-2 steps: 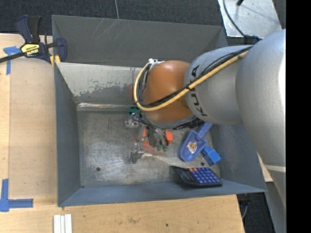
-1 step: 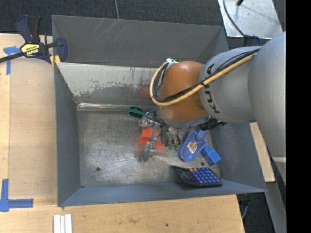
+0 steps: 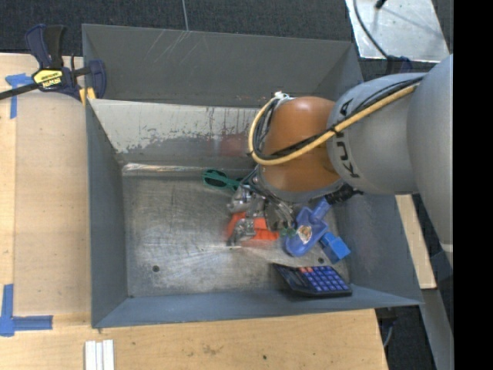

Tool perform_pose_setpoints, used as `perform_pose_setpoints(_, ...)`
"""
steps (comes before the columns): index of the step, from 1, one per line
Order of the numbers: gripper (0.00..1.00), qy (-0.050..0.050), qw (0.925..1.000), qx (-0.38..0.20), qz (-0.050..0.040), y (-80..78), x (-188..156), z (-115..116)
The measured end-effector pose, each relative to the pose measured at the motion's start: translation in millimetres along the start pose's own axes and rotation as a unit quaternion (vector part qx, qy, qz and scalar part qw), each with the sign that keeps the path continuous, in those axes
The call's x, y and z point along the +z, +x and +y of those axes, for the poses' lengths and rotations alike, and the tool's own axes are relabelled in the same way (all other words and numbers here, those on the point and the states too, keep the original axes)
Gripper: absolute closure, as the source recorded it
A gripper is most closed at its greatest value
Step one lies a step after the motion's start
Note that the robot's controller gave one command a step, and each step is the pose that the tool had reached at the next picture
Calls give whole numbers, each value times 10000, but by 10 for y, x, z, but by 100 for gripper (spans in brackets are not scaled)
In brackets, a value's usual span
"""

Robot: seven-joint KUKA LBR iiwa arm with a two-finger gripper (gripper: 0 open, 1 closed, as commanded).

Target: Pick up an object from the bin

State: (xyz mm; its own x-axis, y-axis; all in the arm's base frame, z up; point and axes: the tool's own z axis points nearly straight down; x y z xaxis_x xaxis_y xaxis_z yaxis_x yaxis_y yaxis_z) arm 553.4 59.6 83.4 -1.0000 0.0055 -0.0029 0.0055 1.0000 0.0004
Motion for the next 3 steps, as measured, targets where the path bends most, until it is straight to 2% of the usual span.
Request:
perform_pose_setpoints(1, 100, -1, 10000, -1, 0, 0, 0, 0)
perform_pose_setpoints(2, 100, 3, 10000, -35, 35, -13, -517, -109)
perform_pose_setpoints(3, 100, -1, 9999, -123, -1, -161, -1530, 3)
